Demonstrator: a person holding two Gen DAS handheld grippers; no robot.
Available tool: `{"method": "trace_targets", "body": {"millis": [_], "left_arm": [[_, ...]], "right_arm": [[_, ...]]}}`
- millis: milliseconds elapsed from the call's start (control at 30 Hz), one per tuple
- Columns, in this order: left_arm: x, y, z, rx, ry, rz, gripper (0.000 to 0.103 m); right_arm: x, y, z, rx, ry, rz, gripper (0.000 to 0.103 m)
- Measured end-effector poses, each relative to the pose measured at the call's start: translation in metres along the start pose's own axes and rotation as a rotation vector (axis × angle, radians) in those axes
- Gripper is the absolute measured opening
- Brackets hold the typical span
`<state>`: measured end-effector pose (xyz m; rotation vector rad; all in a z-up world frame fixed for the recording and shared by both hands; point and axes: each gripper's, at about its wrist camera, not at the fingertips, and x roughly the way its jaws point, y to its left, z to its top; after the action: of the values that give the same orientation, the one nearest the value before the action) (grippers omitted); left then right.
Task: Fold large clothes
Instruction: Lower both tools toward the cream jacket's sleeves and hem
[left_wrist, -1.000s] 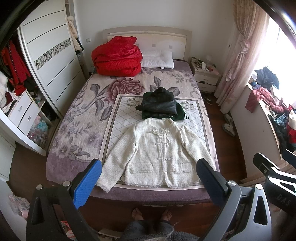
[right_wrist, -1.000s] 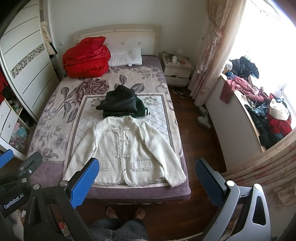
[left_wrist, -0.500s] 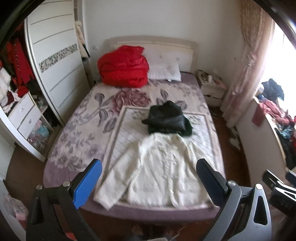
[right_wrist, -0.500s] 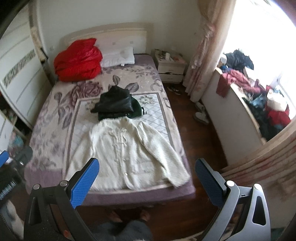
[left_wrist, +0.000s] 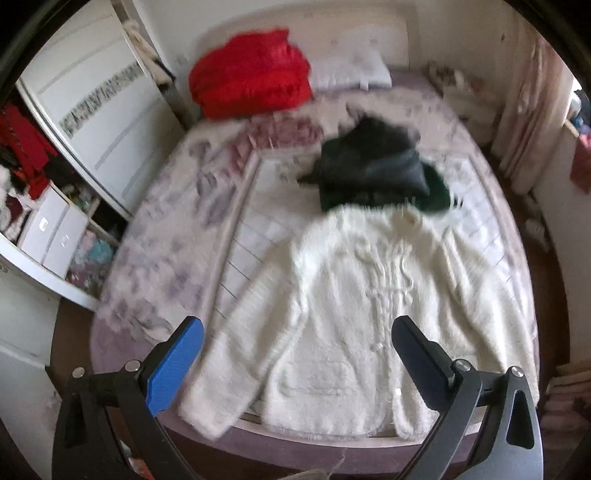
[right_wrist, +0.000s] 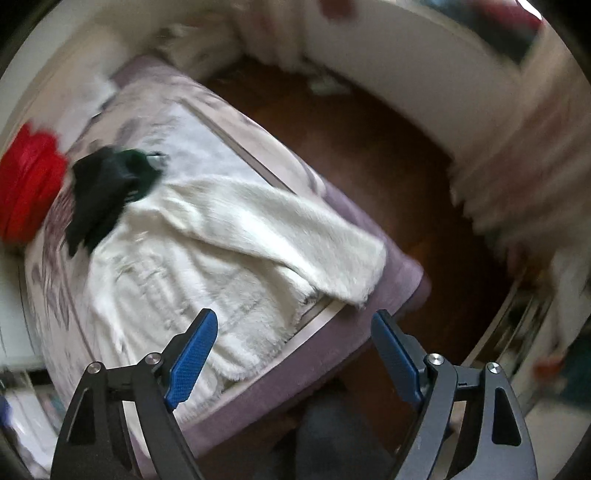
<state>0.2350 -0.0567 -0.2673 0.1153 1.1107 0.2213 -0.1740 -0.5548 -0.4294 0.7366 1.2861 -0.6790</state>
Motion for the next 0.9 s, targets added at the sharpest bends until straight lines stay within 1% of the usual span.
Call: {"method": "trace_targets", "body": {"millis": [67,100,133,167,233,267,300,367,400,433,467,500,533,567,600,633,667,700,733,767,800,833,867,900], "left_arm": [[0.033,-0.013,-0.012,-0.006,0.040,0.018,0.103],[0.059,-0.024,-0.020,-0.012,0.078,0.019,0.103],[0.076,-0.031,-0.025,-0.012,0.105,0.023,0.103],[0.097,-0.040,-0.033,-0.008,0.134,0.026,0.103],[0.128,-0.053,-0.045,0.010,0.172,0.035,0.103],[0.141,-0.059,-0.050,0.021,0.187,0.040,0.103],[0.158,-0.068,-0.057,0.039,0.205,0.045,0.103],[0.178,-0.080,-0.067,0.066,0.226,0.046,0.103],[0.188,-0.086,-0.072,0.090,0.242,0.046,0.103],[0.193,-0.091,-0.075,0.105,0.246,0.042,0.103],[0.198,-0.097,-0.079,0.129,0.246,0.035,0.103],[0.200,-0.102,-0.081,0.149,0.248,0.030,0.103],[0.202,-0.108,-0.084,0.170,0.248,0.022,0.103],[0.202,-0.114,-0.087,0.192,0.247,0.011,0.103],[0.202,-0.118,-0.089,0.206,0.245,0.004,0.103],[0.201,-0.124,-0.090,0.221,0.239,-0.006,0.103],[0.201,-0.128,-0.092,0.233,0.234,-0.013,0.103],[0.202,-0.132,-0.091,0.243,0.235,-0.019,0.103],[0.203,-0.135,-0.092,0.250,0.239,-0.024,0.103],[0.203,-0.137,-0.091,0.253,0.244,-0.029,0.103],[0.202,-0.139,-0.092,0.253,0.250,-0.040,0.103],[0.202,-0.141,-0.091,0.253,0.250,-0.045,0.103],[0.201,-0.143,-0.091,0.258,0.249,-0.048,0.103],[0.200,-0.145,-0.092,0.261,0.248,-0.049,0.103]], "right_arm": [[0.063,-0.042,0.007,0.113,0.054,0.002,0.086],[0.087,-0.058,0.011,0.156,0.075,0.000,0.086],[0.113,-0.073,0.014,0.202,0.097,-0.008,0.086],[0.151,-0.099,0.015,0.277,0.118,-0.012,0.086],[0.200,-0.132,0.014,0.347,0.138,-0.004,0.086],[0.214,-0.131,0.010,0.368,0.149,0.004,0.086],[0.240,-0.141,0.009,0.400,0.160,0.034,0.086],[0.270,-0.148,0.008,0.425,0.184,0.088,0.085],[0.283,-0.148,0.006,0.422,0.166,0.119,0.058],[0.284,-0.146,0.006,0.410,0.155,0.120,0.019],[0.283,-0.143,0.006,0.386,0.131,0.084,0.016],[0.279,-0.143,0.006,0.385,0.109,0.085,0.010],[0.271,-0.142,0.006,0.390,0.082,0.082,0.009],[0.261,-0.144,0.007,0.393,0.036,0.068,0.008],[0.247,-0.150,0.010,0.395,-0.047,0.037,0.008],[0.239,-0.153,0.013,0.399,-0.091,0.014,0.008],[0.234,-0.152,0.014,0.403,-0.110,0.009,0.008],[0.238,-0.154,0.017,0.400,-0.113,0.016,0.009],[0.240,-0.152,0.025,0.392,-0.081,0.032,0.017],[0.252,-0.156,0.022,0.398,-0.009,0.047,0.023],[0.253,-0.158,0.010,0.436,0.012,0.071,0.036],[0.249,-0.163,0.000,0.482,0.004,0.122,0.041],[0.245,-0.166,-0.010,0.528,-0.001,0.174,0.043],[0.242,-0.166,-0.013,0.566,0.003,0.211,0.050]]}}
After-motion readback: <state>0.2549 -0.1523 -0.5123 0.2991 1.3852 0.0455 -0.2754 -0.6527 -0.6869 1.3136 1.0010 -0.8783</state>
